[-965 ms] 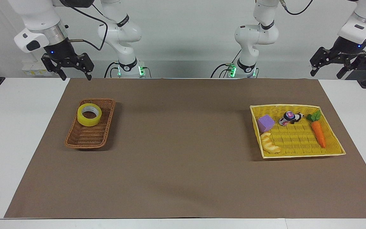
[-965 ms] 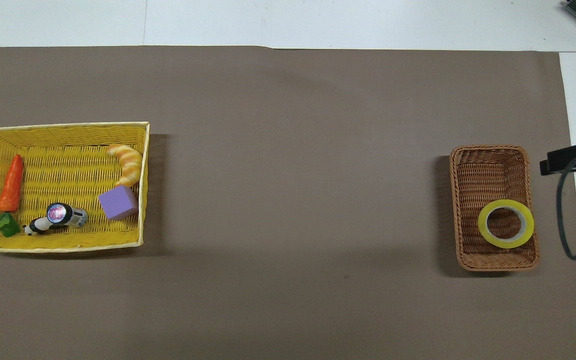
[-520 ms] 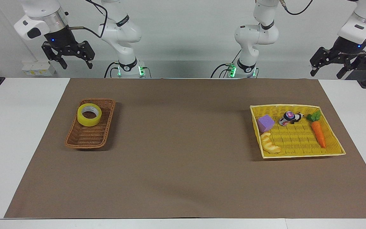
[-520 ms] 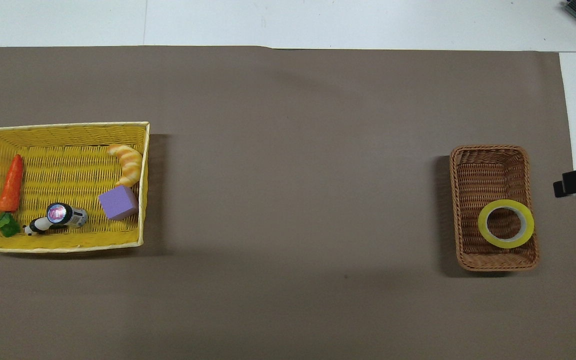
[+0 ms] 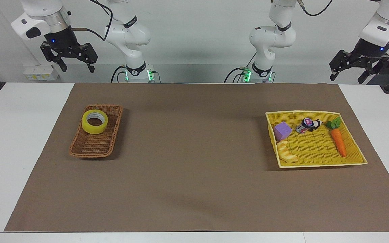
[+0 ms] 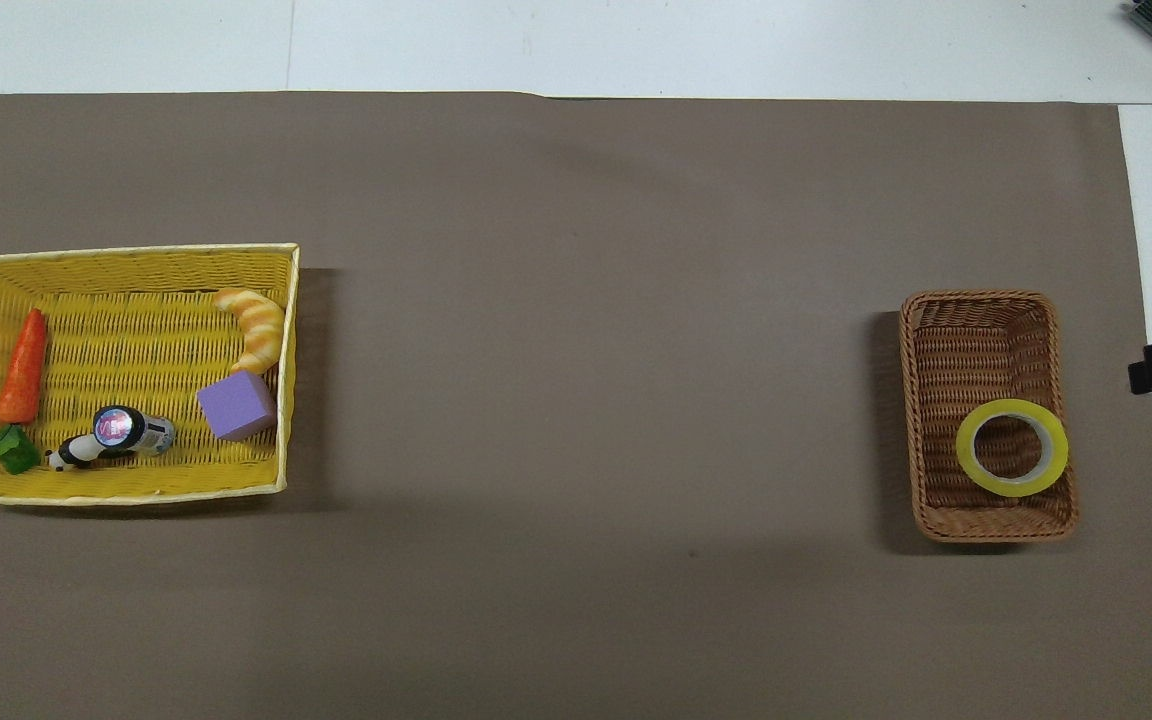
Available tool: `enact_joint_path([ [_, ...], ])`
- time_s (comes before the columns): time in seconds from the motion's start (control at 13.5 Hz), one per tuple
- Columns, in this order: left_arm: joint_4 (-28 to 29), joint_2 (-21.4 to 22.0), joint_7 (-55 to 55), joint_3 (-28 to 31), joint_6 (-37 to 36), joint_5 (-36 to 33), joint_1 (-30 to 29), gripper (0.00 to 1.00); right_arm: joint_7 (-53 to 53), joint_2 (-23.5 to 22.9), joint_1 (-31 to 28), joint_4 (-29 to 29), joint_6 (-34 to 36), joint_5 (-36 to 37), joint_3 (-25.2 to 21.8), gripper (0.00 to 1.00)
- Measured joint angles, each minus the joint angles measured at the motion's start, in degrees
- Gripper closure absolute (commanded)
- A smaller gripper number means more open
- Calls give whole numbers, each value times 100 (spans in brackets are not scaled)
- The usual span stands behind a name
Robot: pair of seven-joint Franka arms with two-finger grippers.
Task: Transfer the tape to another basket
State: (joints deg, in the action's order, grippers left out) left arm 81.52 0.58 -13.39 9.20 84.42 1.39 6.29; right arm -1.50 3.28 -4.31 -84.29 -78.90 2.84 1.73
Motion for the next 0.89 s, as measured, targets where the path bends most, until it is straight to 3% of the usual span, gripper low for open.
enact_joint_path([
  [0.89, 0, 0, 0, 0, -1, 0, 0, 0, 28, -36, 6, -142, -255, 4, 59, 0],
])
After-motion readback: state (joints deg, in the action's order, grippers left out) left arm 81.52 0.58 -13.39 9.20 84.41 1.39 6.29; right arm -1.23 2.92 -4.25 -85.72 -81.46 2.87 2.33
